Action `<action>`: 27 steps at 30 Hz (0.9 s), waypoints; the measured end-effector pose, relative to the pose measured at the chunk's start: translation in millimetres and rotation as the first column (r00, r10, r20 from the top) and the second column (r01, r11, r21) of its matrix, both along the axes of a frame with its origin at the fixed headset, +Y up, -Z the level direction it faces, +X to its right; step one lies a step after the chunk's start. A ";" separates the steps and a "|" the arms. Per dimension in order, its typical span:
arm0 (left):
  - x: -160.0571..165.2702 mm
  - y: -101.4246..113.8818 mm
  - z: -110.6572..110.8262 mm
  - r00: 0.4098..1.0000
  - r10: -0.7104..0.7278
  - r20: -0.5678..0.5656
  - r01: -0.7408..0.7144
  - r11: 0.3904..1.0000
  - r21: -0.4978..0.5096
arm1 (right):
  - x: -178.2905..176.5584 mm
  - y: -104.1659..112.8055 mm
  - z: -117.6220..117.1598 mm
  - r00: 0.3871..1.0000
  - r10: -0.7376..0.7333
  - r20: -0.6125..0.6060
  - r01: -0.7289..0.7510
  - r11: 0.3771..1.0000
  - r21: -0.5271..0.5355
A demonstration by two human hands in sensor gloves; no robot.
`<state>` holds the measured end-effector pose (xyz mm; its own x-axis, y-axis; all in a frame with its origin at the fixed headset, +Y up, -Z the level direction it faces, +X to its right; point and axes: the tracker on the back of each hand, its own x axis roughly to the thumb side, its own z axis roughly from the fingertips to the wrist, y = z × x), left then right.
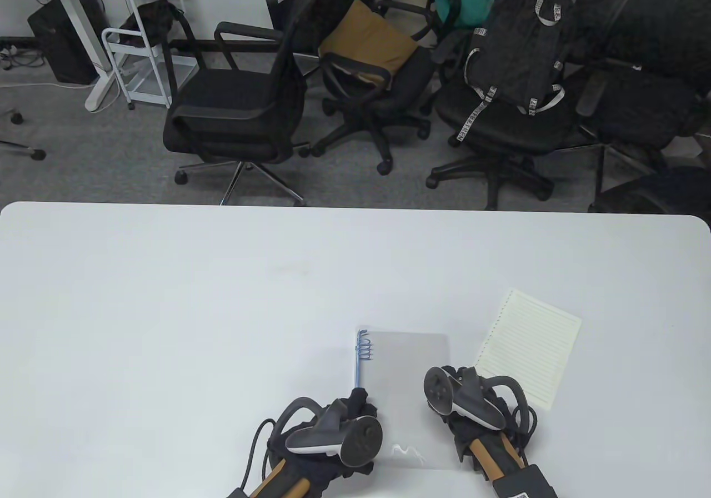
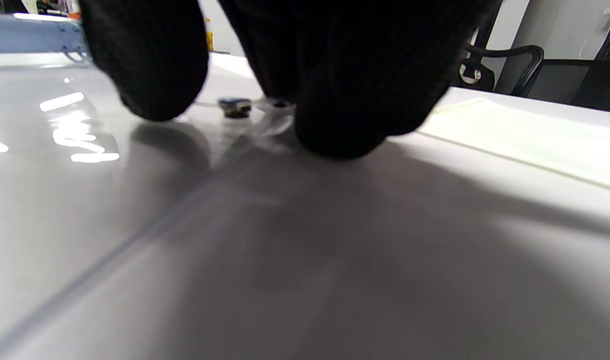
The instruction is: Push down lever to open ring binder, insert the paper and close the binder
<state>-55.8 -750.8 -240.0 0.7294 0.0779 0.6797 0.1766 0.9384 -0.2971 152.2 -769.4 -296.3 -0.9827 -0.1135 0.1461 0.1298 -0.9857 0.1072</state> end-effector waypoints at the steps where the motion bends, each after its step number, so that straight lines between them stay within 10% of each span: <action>1: 0.8 -0.1 0.2 1.000 -0.011 0.002 0.011 1.000 0.000 | -1.6 -0.9 0.8 1.000 0.006 -0.010 -0.006 1.000 0.020; 12: 4.7 0.5 1.5 0.999 -0.049 0.011 0.049 0.998 0.040 | -21.2 -8.2 4.8 0.966 0.218 -0.140 -0.204 0.973 0.109; 27: 6.8 1.1 1.7 0.999 -0.039 0.009 0.038 0.995 0.095 | 2.2 -3.3 -1.3 0.998 0.011 -0.065 -0.004 0.994 0.108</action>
<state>-49.0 -749.7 -238.3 0.7230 -0.0151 0.6907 0.2158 0.9547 -0.2050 154.4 -772.7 -297.7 -0.9705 -0.1395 0.1967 0.1405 -0.9900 -0.0087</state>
